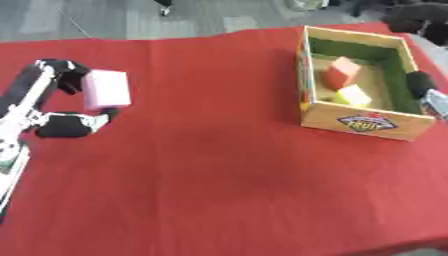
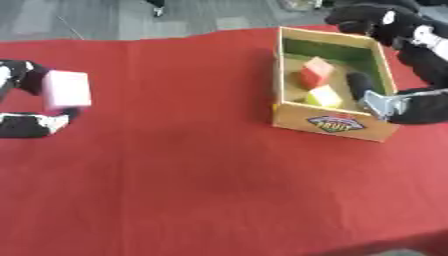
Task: Pick up the objects with one hand, pass them to the other hand, and then place them into the box on the other side of the table.
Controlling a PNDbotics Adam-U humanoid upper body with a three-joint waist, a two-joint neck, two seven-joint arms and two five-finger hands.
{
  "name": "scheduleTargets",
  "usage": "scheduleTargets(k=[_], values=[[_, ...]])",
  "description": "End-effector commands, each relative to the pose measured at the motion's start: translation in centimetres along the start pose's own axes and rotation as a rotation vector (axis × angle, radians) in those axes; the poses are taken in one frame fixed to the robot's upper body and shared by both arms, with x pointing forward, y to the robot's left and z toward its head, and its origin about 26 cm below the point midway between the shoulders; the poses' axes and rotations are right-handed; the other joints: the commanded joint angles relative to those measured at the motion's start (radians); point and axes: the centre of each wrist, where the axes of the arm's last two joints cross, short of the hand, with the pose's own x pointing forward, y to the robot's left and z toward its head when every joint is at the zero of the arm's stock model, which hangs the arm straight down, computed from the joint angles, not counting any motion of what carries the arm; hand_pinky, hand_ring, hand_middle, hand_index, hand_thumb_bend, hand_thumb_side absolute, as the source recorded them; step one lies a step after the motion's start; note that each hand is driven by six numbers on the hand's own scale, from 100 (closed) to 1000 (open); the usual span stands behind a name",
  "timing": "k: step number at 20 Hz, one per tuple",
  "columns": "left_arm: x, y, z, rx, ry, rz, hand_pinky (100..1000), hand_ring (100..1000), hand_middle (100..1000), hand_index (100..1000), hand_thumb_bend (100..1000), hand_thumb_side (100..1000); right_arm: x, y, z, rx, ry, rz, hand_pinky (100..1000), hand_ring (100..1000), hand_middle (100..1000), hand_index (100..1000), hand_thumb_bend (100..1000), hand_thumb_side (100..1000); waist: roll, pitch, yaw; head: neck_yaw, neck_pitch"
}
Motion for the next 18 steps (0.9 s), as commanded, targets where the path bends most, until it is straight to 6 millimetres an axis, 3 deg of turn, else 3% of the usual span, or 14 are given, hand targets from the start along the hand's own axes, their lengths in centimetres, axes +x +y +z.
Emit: scheduleTargets(k=[1, 7, 18], values=[[0.7, -0.2, -0.3, 0.028, -0.031, -0.002, 623, 584, 462, 459, 100, 100, 0.7, -0.7, -1.0, 0.065, -0.011, 0.062, 943, 1000, 875, 947, 100, 157, -0.005, -0.029, 0.002, -0.012, 0.007], [1.6, -2.1, -0.6, 0.046, -0.078, 0.036, 622, 580, 461, 459, 100, 111, 0.9, -0.3, -2.4, 0.115, -0.029, 0.107, 937, 1000, 876, 941, 100, 134, -0.014, -0.032, 0.009, -0.023, 0.009], [4.2, -5.0, -1.9, 0.013, -0.202, 0.08, 622, 580, 461, 460, 100, 142, 1.2, 0.5, -5.0, 0.213, -0.046, 0.152, 932, 1000, 880, 943, 100, 142, -0.022, -0.039, 0.045, -0.07, 0.057]])
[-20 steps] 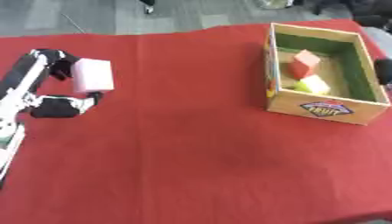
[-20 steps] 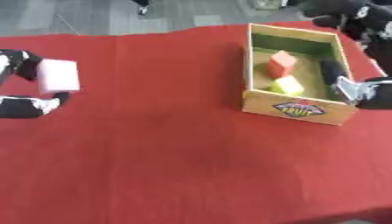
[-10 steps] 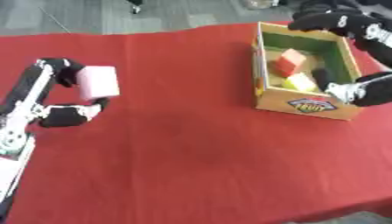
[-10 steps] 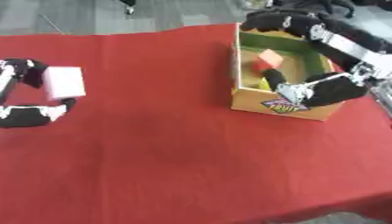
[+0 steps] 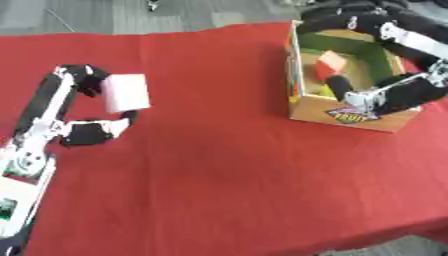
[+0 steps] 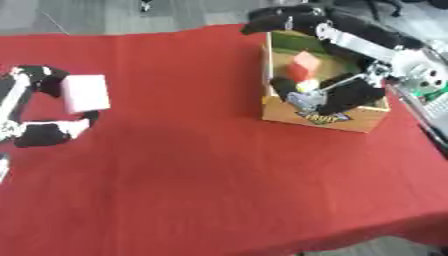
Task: Pick up the objects with one hand, pass them to the other hand, and then place them into the box on the other side of the table.
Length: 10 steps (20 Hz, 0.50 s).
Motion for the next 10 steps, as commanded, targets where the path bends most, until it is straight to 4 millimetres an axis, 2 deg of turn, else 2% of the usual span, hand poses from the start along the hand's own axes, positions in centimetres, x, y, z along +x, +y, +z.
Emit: scheduleTargets(k=[1, 6, 10], values=[[1.1, -0.4, -0.9, 0.011, -0.049, 0.004, 622, 580, 461, 460, 100, 152, 0.0, -0.5, -0.6, 0.039, 0.015, 0.034, 933, 1000, 883, 946, 100, 145, -0.004, -0.023, 0.008, -0.018, 0.011], [1.8, -1.7, -1.7, 0.023, -0.07, 0.024, 622, 580, 460, 460, 100, 161, -1.2, -0.1, -1.2, 0.073, 0.08, 0.057, 927, 1000, 874, 944, 100, 157, -0.012, -0.021, 0.029, -0.04, 0.02], [1.7, -2.7, -2.0, 0.03, -0.057, 0.03, 621, 579, 458, 460, 100, 182, -1.5, -0.2, -1.9, 0.09, 0.094, 0.123, 922, 1000, 869, 933, 100, 191, -0.021, -0.023, 0.031, -0.038, 0.024]])
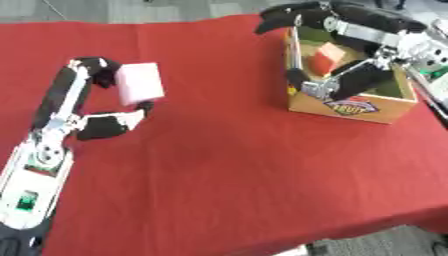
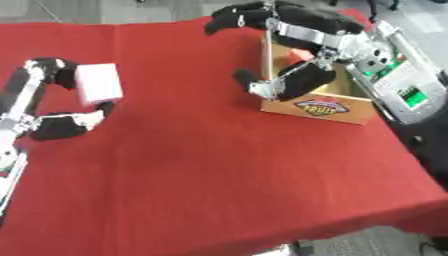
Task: Pick up the objects with one hand, pass them to the other hand, and then place them into the box on the other side of the table.
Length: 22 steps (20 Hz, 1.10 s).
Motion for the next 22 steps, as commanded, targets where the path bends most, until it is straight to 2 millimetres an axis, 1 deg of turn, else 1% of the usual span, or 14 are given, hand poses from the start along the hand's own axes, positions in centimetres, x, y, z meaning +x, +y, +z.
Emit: scheduleTargets(k=[1, 5, 9, 14, 17, 22], values=[[0.5, -0.1, -0.7, 0.023, -0.019, -0.006, 620, 579, 458, 460, 100, 189, -0.1, -0.7, -0.4, 0.019, 0.012, 0.065, 923, 1000, 870, 934, 100, 196, -0.005, -0.023, -0.001, 0.001, 0.004], [0.3, -1.0, -1.0, 0.032, -0.012, 0.001, 620, 579, 457, 459, 100, 198, -0.5, -0.3, -1.0, 0.044, 0.017, 0.075, 926, 1000, 870, 938, 100, 210, -0.017, -0.026, 0.0, -0.002, 0.012], [1.0, -1.8, -1.7, 0.034, -0.036, 0.0, 621, 579, 457, 460, 100, 201, -1.2, 0.2, -1.5, 0.055, 0.034, 0.078, 933, 1000, 875, 943, 100, 211, -0.02, -0.026, 0.016, -0.025, 0.021], [2.1, -3.0, -2.7, 0.042, -0.066, 0.013, 620, 579, 455, 460, 100, 211, -2.0, 0.5, -2.0, 0.066, 0.057, 0.081, 944, 1000, 869, 955, 100, 221, -0.019, -0.024, 0.054, -0.042, 0.016], [2.2, -3.9, -3.0, 0.045, -0.066, 0.022, 620, 577, 453, 459, 100, 226, -2.4, 0.6, -2.2, 0.069, 0.067, 0.081, 952, 1000, 862, 963, 100, 224, -0.022, -0.024, 0.069, -0.049, 0.014], [2.2, -5.0, -3.3, 0.048, -0.06, 0.038, 620, 577, 451, 459, 100, 233, -2.8, 1.0, -2.4, 0.079, 0.08, 0.08, 963, 1000, 849, 974, 100, 238, -0.027, -0.024, 0.081, -0.07, 0.013]])
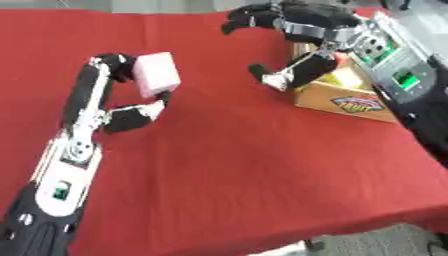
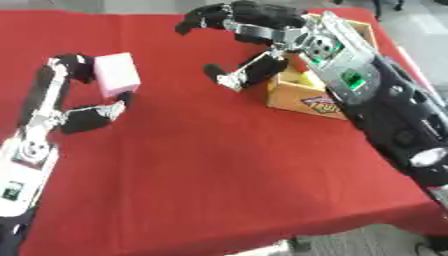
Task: Pick up the objects with one hand, pass them to the other hand, and then place them into the box on the other side of the table.
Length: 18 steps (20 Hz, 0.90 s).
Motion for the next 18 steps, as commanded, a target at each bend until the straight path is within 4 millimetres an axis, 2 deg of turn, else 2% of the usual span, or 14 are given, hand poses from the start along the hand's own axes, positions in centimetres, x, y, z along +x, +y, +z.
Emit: scheduleTargets(k=[1, 6, 12, 18], values=[[1.0, -0.1, -1.0, 0.017, -0.036, -0.001, 620, 577, 451, 459, 100, 231, -0.2, -0.8, 0.0, 0.002, 0.014, 0.032, 965, 1000, 847, 975, 100, 238, 0.001, -0.023, 0.002, -0.014, -0.004], [1.5, -0.6, -1.4, 0.021, -0.061, -0.028, 621, 577, 450, 459, 100, 217, -0.1, -0.9, -0.4, -0.008, 0.013, 0.033, 996, 1000, 857, 994, 100, 238, -0.003, -0.016, 0.003, -0.02, -0.003], [1.6, -1.4, -2.1, 0.034, -0.055, -0.052, 620, 574, 447, 459, 100, 222, 0.7, -0.9, -1.1, 0.026, -0.024, 0.008, 1000, 1000, 892, 1000, 100, 226, -0.015, -0.007, -0.008, -0.02, 0.001], [2.4, -2.2, -2.9, 0.034, -0.081, -0.057, 621, 575, 447, 460, 100, 225, 0.6, -0.9, -1.2, 0.059, -0.02, 0.004, 1000, 1000, 903, 1000, 100, 229, -0.015, -0.002, -0.004, -0.033, -0.002]])
